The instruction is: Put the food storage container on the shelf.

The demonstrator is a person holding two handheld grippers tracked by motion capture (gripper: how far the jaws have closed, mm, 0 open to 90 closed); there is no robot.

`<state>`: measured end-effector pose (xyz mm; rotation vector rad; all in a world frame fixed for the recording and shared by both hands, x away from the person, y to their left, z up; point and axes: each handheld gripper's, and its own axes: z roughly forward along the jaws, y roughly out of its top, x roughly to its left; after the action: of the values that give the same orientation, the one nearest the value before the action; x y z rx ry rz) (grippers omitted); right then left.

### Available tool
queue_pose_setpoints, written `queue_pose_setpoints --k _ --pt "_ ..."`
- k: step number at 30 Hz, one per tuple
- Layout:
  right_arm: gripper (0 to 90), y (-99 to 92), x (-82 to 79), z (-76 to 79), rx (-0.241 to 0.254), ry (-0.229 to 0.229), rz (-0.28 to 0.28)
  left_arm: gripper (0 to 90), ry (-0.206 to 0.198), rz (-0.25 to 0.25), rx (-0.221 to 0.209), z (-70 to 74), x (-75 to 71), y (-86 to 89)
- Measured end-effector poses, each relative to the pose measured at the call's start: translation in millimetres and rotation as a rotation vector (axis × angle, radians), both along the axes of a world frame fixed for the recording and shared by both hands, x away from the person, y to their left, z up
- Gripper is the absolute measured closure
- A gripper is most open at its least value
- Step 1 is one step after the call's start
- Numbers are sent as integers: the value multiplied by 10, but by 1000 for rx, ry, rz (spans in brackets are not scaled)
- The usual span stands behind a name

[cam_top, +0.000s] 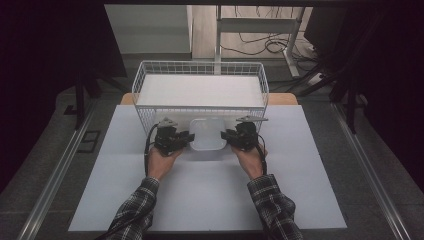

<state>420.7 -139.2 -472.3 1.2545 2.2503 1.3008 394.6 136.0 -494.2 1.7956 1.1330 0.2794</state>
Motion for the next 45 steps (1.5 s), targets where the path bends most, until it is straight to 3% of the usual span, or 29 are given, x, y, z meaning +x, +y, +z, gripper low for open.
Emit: queue_pose_setpoints --k 2,3,7,13,14,18,19,22,23,24,25,26,29,30,31,35,37,38,40,45 --pt "674 6 1 3 -4 -5 -5 660 -17 6 9 1 7 4" --pt "663 36 13 -6 -22 1 -3 666 -39 13 44 25 22 -13" --pt "620 57 44 -2 -36 -32 -25 662 -59 41 86 69 76 -61" --pt "586 68 108 -3 -27 -39 -59 599 -77 86 95 74 138 -83" --pt "568 69 125 -1 -24 -37 -70 576 -88 86 123 90 133 -92" --pt "551 43 117 13 -9 -32 -62 478 -104 94 114 106 69 -66" --pt "550 17 105 23 8 -38 -57 453 -120 88 94 107 3 -42" --pt "557 -1 79 38 14 -29 -41 370 -141 77 108 106 -74 -26" --pt "613 -12 36 54 1 -40 -23 328 -153 54 117 104 -155 0" --pt "613 -12 36 54 1 -40 -23 305 -153 54 117 104 -155 0" --pt "701 -22 -20 76 -10 -40 0 283 -158 49 111 107 -256 43" --pt "701 -22 -20 76 -10 -40 0 252 -158 49 111 107 -256 43" --pt "822 -36 -112 110 -29 -46 39 199 -171 38 81 119 -425 120" --pt "885 -43 -181 131 -30 -52 63 166 -181 40 86 122 -551 165" --pt "885 -43 -181 131 -30 -52 63 151 -181 40 86 122 -551 165" --pt "893 -49 -319 165 -18 -59 115 96 -184 21 88 89 -854 297" --pt "893 -36 -342 160 -22 -59 123 92 -184 30 86 75 -919 325" --pt "893 -2 -382 129 -25 -59 136 85 -184 35 71 38 -1038 392" --pt "894 46 -408 78 -35 -58 152 73 -166 39 51 6 -1132 446" --pt "894 175 -423 -60 -61 -40 173 39 -172 35 69 -33 -1320 491"
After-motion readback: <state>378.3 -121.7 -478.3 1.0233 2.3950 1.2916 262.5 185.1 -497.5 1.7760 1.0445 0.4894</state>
